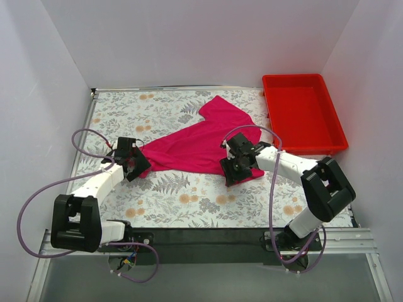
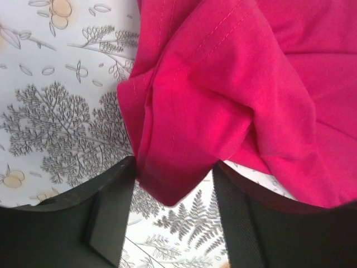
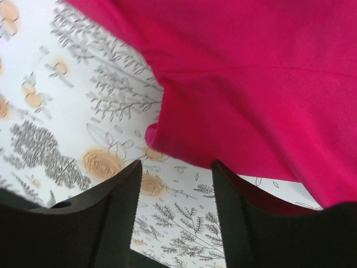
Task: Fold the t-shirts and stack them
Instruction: Flatten the tshirt out
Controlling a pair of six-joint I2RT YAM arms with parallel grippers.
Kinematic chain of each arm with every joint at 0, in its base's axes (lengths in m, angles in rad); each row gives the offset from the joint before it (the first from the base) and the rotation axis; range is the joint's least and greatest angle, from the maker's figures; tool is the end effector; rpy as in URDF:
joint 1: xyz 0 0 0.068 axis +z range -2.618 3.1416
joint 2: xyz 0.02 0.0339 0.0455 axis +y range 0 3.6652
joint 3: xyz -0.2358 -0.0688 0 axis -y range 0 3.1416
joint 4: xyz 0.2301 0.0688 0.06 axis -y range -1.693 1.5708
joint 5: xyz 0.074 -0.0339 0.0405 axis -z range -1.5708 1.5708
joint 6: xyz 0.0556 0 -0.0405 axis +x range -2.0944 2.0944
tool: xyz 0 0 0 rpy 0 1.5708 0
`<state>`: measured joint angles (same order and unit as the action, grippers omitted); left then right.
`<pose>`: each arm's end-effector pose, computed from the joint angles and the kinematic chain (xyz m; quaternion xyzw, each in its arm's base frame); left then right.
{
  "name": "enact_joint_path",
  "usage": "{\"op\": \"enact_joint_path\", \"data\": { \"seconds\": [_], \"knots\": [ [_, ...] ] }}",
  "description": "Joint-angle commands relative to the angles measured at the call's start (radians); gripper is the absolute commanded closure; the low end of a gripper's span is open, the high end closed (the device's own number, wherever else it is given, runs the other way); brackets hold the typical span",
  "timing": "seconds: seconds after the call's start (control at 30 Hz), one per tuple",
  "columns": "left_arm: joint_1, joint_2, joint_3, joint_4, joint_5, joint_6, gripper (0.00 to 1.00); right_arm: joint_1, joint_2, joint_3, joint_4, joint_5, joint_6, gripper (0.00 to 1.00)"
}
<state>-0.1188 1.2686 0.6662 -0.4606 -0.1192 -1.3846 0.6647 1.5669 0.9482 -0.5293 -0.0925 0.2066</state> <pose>0.2354 -0.0214 0.1448 -0.5836 0.7702 -0.1291 0.2225 0.2286 0.1856 0.1468 -0.2312 0.9490 0.1294 0.1709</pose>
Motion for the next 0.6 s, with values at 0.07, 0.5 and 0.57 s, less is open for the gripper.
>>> {"op": "enact_joint_path", "data": {
  "seconds": [0.07, 0.5, 0.57],
  "knots": [
    [0.007, 0.069, -0.007, 0.086, -0.031, 0.056, 0.80, 0.033, 0.067, 0.075, -0.035, 0.186, 0.011, 0.87],
    [0.008, 0.224, 0.460, 0.128, -0.333, 0.321, 1.00, -0.069, -0.159, 0.437, -0.389, 0.336, -0.110, 0.99],
    [0.008, 0.192, 0.440, 0.129, -0.330, 0.306, 1.00, -0.070, -0.191, 0.439, -0.406, 0.329, -0.124, 0.99]
  ]
}}
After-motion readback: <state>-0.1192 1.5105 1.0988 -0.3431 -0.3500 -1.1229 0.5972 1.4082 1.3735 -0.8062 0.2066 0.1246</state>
